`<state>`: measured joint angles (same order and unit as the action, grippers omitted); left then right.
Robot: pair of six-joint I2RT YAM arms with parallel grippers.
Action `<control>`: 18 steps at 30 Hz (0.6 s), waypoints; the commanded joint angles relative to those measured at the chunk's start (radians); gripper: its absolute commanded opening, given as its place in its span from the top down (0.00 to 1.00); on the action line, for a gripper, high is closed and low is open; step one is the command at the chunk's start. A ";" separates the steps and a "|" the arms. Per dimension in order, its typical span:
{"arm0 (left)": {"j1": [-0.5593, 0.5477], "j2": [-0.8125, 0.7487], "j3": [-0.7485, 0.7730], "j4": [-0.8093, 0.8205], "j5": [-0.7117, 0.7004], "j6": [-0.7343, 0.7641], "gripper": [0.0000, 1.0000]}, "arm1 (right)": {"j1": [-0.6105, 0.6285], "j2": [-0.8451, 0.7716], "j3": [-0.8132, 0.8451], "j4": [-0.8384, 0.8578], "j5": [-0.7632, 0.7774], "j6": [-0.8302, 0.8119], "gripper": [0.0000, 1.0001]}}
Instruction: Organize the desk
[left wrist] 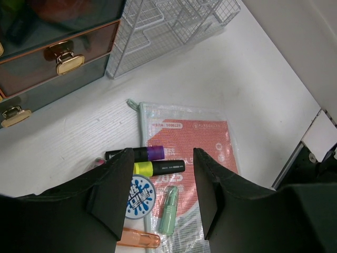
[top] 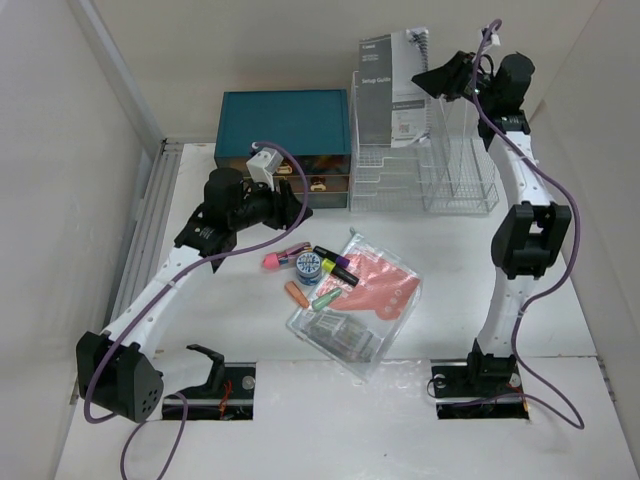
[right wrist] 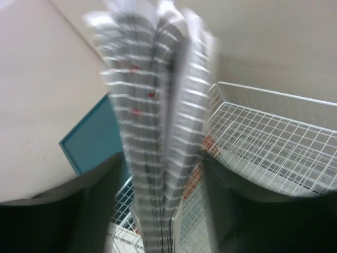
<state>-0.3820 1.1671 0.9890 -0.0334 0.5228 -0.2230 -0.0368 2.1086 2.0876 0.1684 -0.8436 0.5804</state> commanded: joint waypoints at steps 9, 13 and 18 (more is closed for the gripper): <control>0.006 -0.043 -0.015 0.058 0.032 -0.004 0.54 | 0.006 -0.119 -0.035 -0.089 0.139 -0.212 0.00; 0.006 -0.052 -0.015 0.058 0.032 -0.004 0.54 | 0.006 -0.228 -0.133 -0.089 0.190 -0.306 0.00; 0.006 -0.052 -0.015 0.067 0.065 -0.004 0.54 | -0.003 -0.452 -0.314 -0.112 -0.011 -0.404 0.00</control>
<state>-0.3820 1.1484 0.9775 -0.0231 0.5446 -0.2256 -0.0387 1.8202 1.8240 0.0292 -0.7238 0.2810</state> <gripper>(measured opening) 0.458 0.998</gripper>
